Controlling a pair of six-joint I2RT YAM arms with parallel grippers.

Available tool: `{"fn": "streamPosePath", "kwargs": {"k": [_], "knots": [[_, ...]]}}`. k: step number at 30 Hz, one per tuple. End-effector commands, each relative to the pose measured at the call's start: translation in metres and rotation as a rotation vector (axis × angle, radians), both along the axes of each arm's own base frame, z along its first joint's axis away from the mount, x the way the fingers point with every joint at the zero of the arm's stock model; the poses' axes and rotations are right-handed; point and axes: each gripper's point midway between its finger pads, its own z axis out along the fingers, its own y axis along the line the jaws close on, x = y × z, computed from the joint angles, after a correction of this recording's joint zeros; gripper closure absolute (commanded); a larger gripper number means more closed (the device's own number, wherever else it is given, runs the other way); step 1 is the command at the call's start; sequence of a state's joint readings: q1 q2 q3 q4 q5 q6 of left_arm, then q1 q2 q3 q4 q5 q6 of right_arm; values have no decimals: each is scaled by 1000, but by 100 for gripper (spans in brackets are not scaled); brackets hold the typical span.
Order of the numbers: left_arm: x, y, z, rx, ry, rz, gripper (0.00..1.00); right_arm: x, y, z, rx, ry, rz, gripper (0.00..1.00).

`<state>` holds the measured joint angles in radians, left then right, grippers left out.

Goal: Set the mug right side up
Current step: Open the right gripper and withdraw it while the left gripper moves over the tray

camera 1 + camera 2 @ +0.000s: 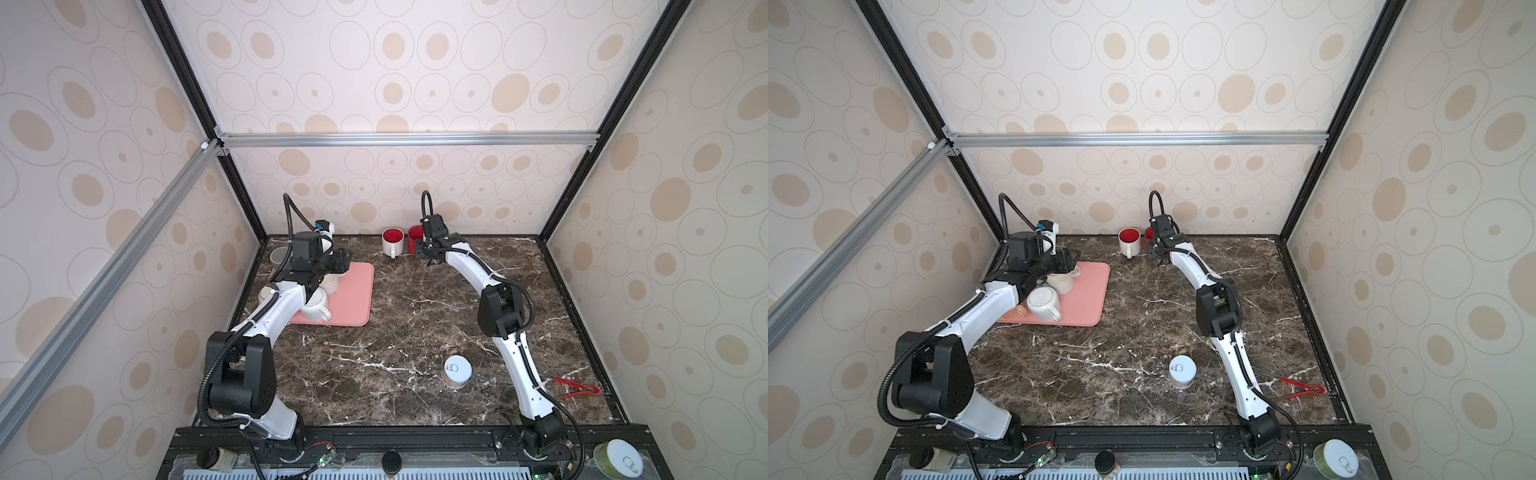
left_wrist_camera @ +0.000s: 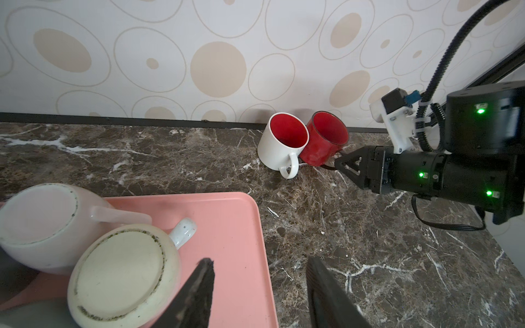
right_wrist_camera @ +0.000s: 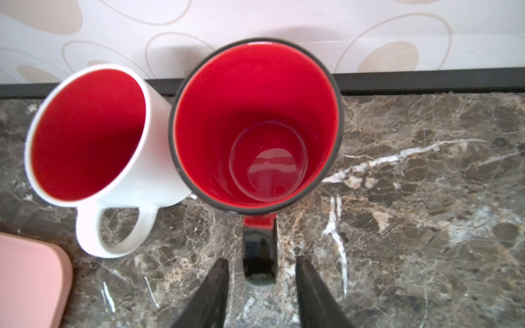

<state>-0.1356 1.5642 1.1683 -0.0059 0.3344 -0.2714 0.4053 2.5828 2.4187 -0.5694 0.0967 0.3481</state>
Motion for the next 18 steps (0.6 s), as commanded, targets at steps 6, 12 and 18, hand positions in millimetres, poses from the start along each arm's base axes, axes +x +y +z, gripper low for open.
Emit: {"fn": "streamPosePath", "kwargs": {"k": [6, 12, 18], "knots": [[-9, 6, 34, 35, -67, 3, 47, -3, 4, 42, 64, -36, -1, 54], [-25, 14, 53, 75, -98, 20, 45, -28, -5, 69, 50, -45, -11, 53], [-41, 34, 67, 175, -71, 66, 40, -70, -17, 99, 64, -76, -6, 53]]}}
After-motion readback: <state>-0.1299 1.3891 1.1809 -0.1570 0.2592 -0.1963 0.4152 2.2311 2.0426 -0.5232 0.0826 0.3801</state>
